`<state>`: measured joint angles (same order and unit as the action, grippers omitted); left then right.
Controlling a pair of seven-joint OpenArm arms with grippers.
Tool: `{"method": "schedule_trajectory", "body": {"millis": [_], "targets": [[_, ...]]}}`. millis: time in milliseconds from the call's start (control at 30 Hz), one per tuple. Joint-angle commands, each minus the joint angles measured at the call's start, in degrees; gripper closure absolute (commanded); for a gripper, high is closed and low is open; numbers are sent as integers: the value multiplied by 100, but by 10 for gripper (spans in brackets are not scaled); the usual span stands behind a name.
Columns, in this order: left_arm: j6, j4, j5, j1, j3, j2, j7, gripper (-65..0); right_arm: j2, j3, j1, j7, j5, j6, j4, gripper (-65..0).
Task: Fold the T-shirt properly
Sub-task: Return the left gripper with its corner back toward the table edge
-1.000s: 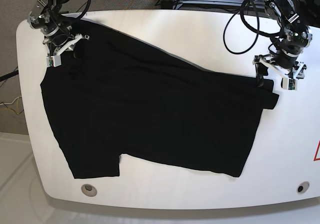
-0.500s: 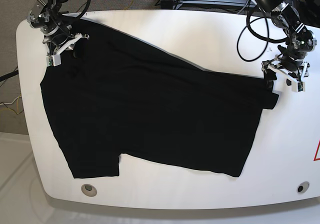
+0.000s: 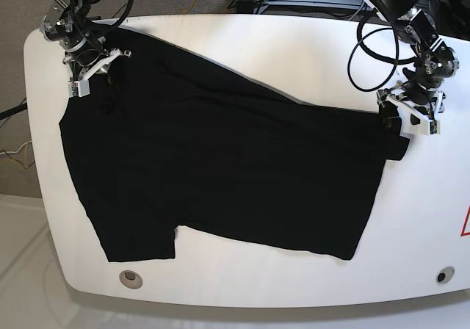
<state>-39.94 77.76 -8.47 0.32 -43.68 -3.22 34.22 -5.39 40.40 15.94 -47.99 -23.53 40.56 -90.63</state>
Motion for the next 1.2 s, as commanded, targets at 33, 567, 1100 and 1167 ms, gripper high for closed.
{"method": "schedule_trajectory", "body": {"millis": [33,567,1100,1167], "targets": [[-6,-237,-89,-177,21,-51,20,-529,-37,-1,80,-419,388,-56,21,-87],[-6,-589,-432,-150,425,-51,2,-435,-37,-1,63,-419,388,-56,21,-87],[-6,-615,-441,-150,469,-42,20,-35,-37,8,115,-419,362,-56,-541,-97],[-6,-615,-441,-150,469,-42,20,-36,-19,34,212,-419,362,-56,-875,-136]]}}
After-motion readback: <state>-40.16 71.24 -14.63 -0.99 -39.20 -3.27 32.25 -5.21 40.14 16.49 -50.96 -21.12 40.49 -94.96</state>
